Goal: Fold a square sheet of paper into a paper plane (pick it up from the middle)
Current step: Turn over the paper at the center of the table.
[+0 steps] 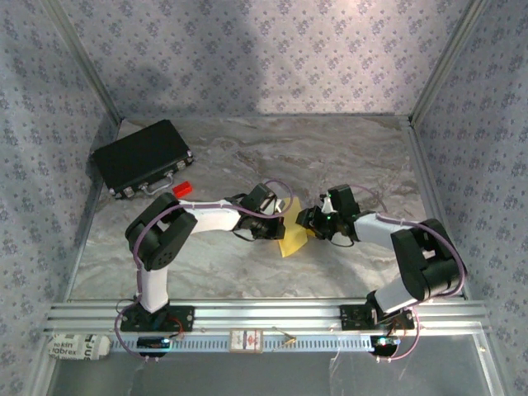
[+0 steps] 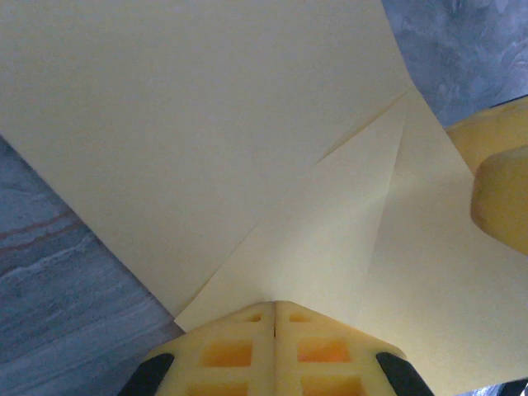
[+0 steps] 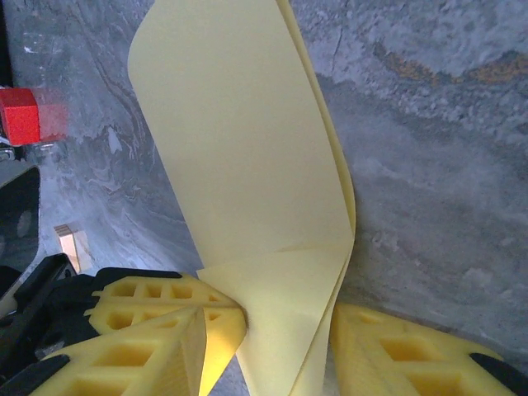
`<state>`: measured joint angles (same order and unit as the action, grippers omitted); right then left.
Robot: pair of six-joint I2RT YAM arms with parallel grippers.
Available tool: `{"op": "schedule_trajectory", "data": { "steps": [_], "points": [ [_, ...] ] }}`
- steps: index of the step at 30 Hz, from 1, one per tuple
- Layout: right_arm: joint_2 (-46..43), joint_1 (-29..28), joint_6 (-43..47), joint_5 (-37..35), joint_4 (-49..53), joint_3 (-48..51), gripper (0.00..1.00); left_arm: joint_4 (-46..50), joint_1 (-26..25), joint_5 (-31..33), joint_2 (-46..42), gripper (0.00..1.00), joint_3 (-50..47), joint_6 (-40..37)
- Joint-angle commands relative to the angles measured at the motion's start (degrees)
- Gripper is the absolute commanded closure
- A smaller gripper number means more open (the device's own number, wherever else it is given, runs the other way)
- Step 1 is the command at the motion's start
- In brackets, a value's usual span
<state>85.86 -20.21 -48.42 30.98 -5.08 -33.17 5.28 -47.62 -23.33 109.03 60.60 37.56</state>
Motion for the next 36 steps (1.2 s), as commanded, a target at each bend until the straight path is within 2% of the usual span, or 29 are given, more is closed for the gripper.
{"op": "schedule_trajectory", "data": {
  "steps": [1, 9, 22, 36],
  "points": [
    [0.71, 0.57, 0.14, 0.87, -1.0, -0.54, 0.56, 2.02, 0.07, 0.04, -0.29, 0.96, -1.23, 0.37],
    [1.39, 1.13, -0.34, -0.08, -1.84, 1.23, 0.61, 1.95, 0.06, 0.2, -0.77, 0.96, -1.35, 0.52],
    [4.46, 2.26, -2.53, 2.54, -9.21, 3.02, 0.78, 1.62, 0.06, 0.2, -0.76, 0.96, -1.6, 0.78],
    [4.38, 3.34, -1.76, 5.1, -11.21, 3.98, 0.95, 0.12, 0.21, -0.24, -1.73, 0.95, -1.81, 1.7]
  ]
}}
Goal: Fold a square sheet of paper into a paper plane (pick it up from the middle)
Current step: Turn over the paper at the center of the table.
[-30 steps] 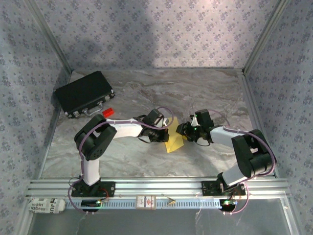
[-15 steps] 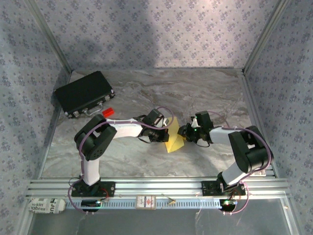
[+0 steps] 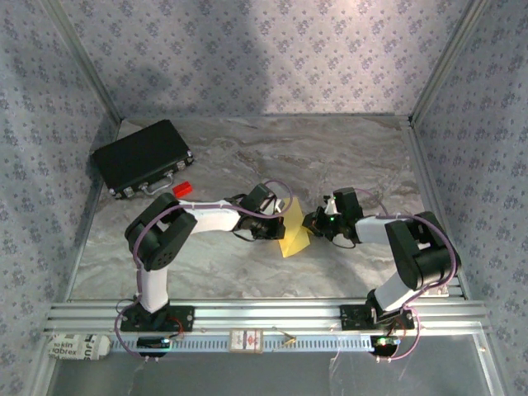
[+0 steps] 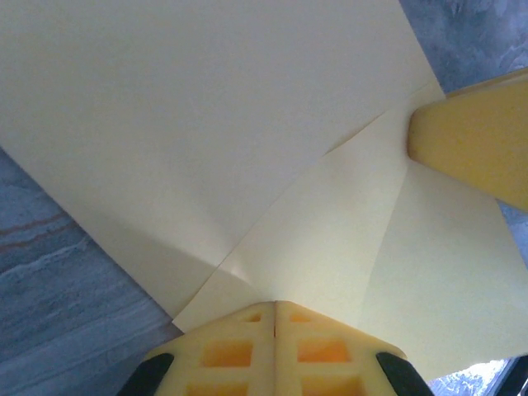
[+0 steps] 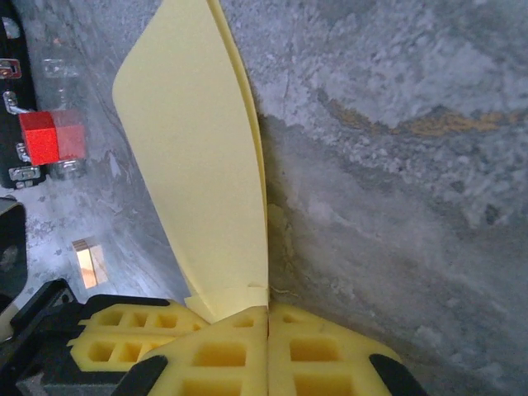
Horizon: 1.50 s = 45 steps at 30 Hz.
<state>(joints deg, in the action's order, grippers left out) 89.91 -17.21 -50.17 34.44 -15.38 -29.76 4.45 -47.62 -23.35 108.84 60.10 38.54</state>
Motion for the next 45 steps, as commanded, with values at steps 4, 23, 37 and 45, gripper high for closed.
{"op": "schedule_trajectory", "data": {
  "steps": [4, 23, 37, 45],
  "points": [
    [-0.75, 0.43, 0.28, 1.64, -0.72, 0.64, 0.98, 0.22, 0.24, 0.03, -3.52, 0.9, -1.55, 1.27],
    [-16.45, -1.29, 14.67, -14.32, 28.3, -8.74, 0.98, -2.98, 3.19, 8.01, -20.64, 0.75, -10.1, 2.23],
    [-22.36, -8.46, 22.88, -37.79, 47.22, -19.67, 0.98, -6.19, 6.38, 10.75, -28.09, 0.67, -17.39, 4.94],
    [-18.36, -13.94, 24.43, -56.18, 58.87, -25.7, 0.98, -5.69, 7.05, 14.76, -31.59, 0.64, -19.35, 6.1]
  ]
}}
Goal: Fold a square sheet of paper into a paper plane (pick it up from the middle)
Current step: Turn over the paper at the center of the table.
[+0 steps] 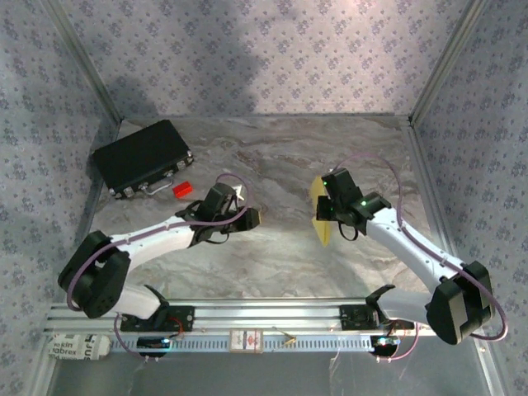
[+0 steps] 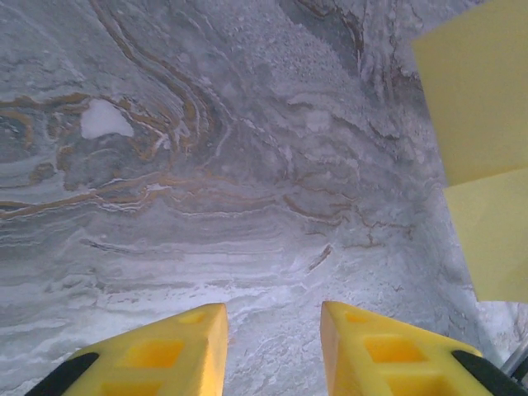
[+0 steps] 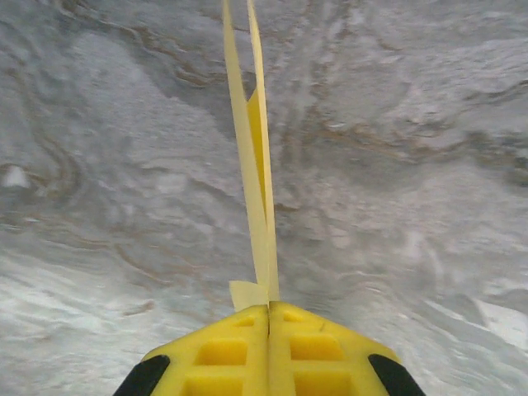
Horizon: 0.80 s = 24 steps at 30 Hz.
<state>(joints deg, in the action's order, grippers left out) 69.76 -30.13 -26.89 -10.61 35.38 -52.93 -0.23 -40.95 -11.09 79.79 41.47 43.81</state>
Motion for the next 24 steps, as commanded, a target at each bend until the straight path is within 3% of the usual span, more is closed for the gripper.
{"op": "schedule_trajectory", "data": {
  "steps": [1, 7, 13, 18, 24],
  "points": [
    [2.69, -1.44, 1.14, -13.47, 9.51, -3.26, 0.99, -0.8, 0.39, 3.46, -3.13, 0.64, -1.07, 1.06],
    [7.53, -6.35, 0.19, -23.84, 11.74, -5.38, 0.99, 1.19, 0.95, 7.65, -6.88, 0.62, -2.83, 1.99],
    [19.8, -12.96, -4.7, -30.65, 14.73, -10.51, 0.99, 6.61, 2.25, 16.1, -13.23, 0.62, -5.62, 7.41],
    [29.15, -18.62, -4.56, -25.73, 11.24, -14.87, 0.98, 9.65, 2.99, 20.78, -20.38, 0.6, -8.18, 9.09],
    [34.16, -21.11, -4.54, -13.07, 3.97, -19.85, 0.94, 12.53, 4.11, 21.73, -24.69, 0.59, -9.81, 9.18]
  ]
}}
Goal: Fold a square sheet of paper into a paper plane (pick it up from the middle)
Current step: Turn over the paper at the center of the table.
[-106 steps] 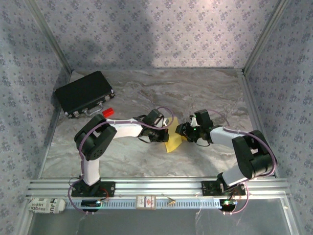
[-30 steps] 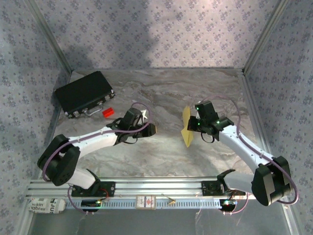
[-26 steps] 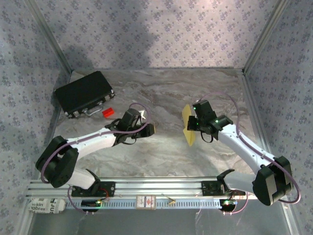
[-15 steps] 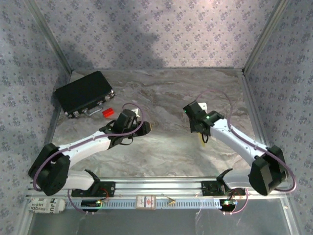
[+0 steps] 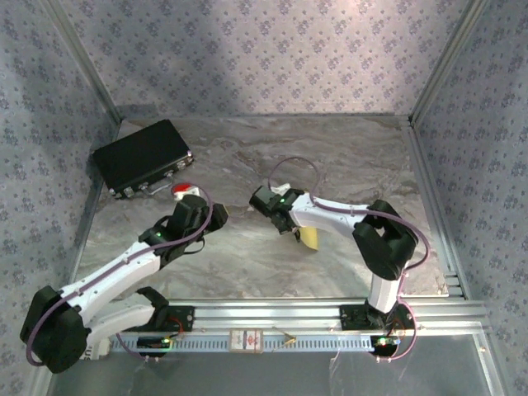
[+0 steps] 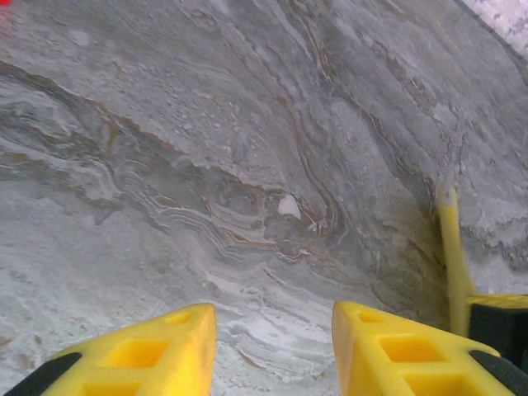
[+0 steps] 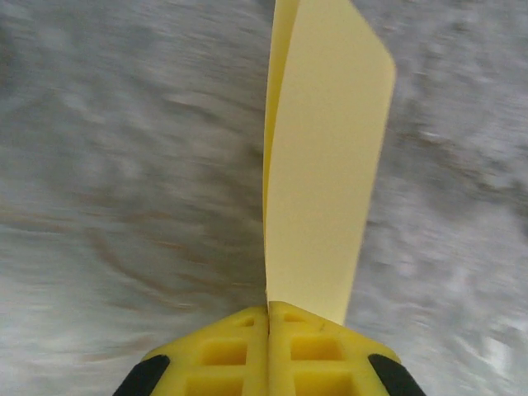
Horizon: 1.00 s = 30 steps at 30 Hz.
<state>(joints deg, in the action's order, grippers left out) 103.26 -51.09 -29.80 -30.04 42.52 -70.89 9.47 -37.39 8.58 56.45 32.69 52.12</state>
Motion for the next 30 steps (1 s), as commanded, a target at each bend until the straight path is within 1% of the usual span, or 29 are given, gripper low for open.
{"op": "schedule_trajectory", "data": {
  "steps": [1, 3, 5, 7, 9, 12, 14, 15, 18, 20, 21, 25, 30],
  "points": [
    [0.55, 0.09, -1.59, 9.49, -5.05, -1.74, 0.92, 2.96, 0.6, 2.03, -1.66, 0.59, -1.2, 1.04],
    [0.04, 0.73, -1.31, 15.08, -7.71, -1.12, 0.88, 2.82, 0.68, 1.74, -1.93, 0.58, -1.74, 1.38],
    [-1.27, 1.57, -0.53, 21.43, -13.36, 0.35, 0.81, 2.25, 0.78, 1.18, -1.7, 0.58, -2.01, 1.41],
    [-3.56, 2.75, -0.84, 25.31, -16.35, 2.04, 0.75, 1.4, 0.9, 0.26, -1.04, 0.58, -1.86, 1.03],
    [-6.7, 4.88, -1.07, 29.39, -19.66, 6.26, 0.69, 0.69, 0.91, -1.21, 0.03, 0.58, -1.53, 0.33],
    [-12.5, 10.2, -3.46, 36.95, -25.86, 13.03, 0.64, -0.77, 0.97, -4.06, 2.97, 0.57, -0.58, -0.58],
    [-16.03, 15.39, -5.69, 43.22, -31.38, 19.08, 0.63, -2.35, 0.92, -6.64, 5.82, 0.57, 0.17, -0.88],
    [-17.25, 17.63, -7.72, 45.26, -33.46, 21.69, 0.65, -3.09, 0.99, -7.89, 7.34, 0.57, 0.54, -0.88],
    [-19.48, 24.53, -11.4, 52.75, -40.18, 28.97, 0.74, -5.28, 0.95, -12.54, 12.71, 0.57, 2.41, -0.96],
    [-19.68, 28.01, -13.1, 57.41, -44.16, 32.65, 0.8, -6.81, 0.84, -16.49, 16.99, 0.58, 4.1, -0.76],
    [-19.59, 29.05, -13.65, 58.63, -45.29, 33.79, 0.82, -7.59, 0.83, -18.11, 18.68, 0.58, 4.74, -0.78],
    [-18.59, 30.71, -14.88, 61.53, -48.96, 36.42, 0.87, -10.56, 0.51, -24.12, 25.45, 0.59, 7.57, -0.53],
    [-14.31, 30.33, -15.07, 64.58, -50.94, 35.07, 0.9, -12.3, -0.11, -29.43, 31.98, 0.59, 11.42, -0.31]
  ]
}}
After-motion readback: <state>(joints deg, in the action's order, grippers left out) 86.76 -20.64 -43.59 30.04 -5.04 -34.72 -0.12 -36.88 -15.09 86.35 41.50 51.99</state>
